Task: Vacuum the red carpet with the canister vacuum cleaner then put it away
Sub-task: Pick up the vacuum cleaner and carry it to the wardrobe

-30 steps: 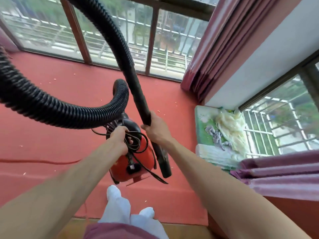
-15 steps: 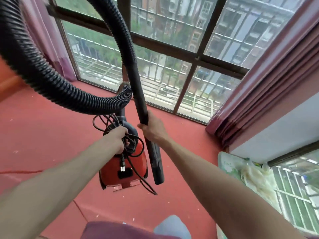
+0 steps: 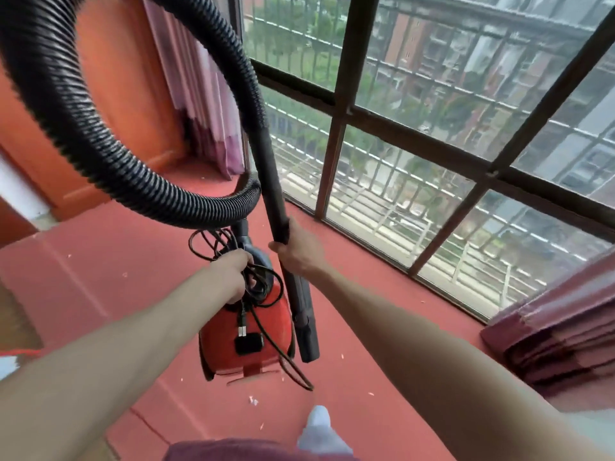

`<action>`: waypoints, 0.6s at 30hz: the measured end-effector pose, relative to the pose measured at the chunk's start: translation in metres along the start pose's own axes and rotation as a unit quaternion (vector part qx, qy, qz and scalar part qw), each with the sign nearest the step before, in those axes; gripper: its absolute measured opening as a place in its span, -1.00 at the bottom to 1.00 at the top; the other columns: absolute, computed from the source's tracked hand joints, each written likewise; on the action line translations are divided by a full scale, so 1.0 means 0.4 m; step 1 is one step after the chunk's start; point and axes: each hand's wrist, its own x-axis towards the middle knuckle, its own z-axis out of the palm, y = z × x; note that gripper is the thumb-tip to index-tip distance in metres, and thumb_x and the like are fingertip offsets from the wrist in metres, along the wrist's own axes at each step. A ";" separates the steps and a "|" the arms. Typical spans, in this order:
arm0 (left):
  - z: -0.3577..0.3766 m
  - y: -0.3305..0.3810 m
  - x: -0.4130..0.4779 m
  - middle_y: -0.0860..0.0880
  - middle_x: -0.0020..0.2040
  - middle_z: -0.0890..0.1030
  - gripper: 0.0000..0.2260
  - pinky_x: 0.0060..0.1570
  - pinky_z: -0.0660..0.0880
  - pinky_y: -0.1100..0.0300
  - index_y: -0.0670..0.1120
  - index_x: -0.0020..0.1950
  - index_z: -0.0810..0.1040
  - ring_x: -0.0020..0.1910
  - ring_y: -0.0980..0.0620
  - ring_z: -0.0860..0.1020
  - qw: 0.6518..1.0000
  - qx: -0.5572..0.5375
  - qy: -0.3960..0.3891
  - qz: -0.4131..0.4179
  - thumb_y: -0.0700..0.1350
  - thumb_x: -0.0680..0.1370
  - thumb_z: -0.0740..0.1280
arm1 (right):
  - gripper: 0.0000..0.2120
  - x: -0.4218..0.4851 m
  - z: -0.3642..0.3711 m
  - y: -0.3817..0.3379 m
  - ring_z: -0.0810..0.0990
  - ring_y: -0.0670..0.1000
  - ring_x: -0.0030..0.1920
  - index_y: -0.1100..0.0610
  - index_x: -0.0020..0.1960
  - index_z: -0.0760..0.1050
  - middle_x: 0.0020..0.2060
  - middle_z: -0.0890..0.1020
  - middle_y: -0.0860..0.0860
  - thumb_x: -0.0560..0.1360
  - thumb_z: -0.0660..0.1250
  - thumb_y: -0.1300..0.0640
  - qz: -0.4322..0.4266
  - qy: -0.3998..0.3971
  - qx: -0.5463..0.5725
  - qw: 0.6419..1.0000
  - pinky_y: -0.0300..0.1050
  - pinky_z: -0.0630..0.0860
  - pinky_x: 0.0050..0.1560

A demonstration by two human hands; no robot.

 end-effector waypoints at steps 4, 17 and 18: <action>0.009 0.076 0.025 -0.04 -0.31 0.46 -0.76 -0.45 0.28 0.19 -0.11 -0.29 0.41 -0.41 0.01 0.40 0.999 -0.039 0.035 -0.015 -0.18 0.59 0.27 | -0.59 0.133 -0.005 -0.010 0.58 0.24 0.10 0.15 0.26 0.37 0.09 0.62 0.19 0.50 0.39 0.05 -0.042 -0.040 -0.014 0.998 -0.01 0.44 -0.05; -0.164 0.195 0.245 -0.17 0.11 0.61 -0.78 0.41 0.36 -0.12 -0.18 0.10 0.52 0.10 -0.16 0.60 0.985 -0.123 0.115 -0.027 -0.20 0.47 0.35 | -0.67 0.406 0.190 -0.176 0.58 0.27 0.02 0.19 0.13 0.37 0.00 0.62 0.21 0.47 0.37 0.06 -0.165 -0.163 -0.047 0.972 -0.02 0.36 -0.18; -0.190 0.196 0.306 -0.18 0.14 0.60 -0.74 0.43 0.33 -0.14 -0.19 0.12 0.51 0.17 -0.19 0.58 0.986 -0.113 0.117 -0.041 -0.21 0.45 0.36 | -0.66 0.428 0.220 -0.190 0.57 0.28 0.02 0.19 0.13 0.37 0.00 0.61 0.22 0.48 0.38 0.05 -0.164 -0.174 -0.048 0.970 -0.02 0.36 -0.18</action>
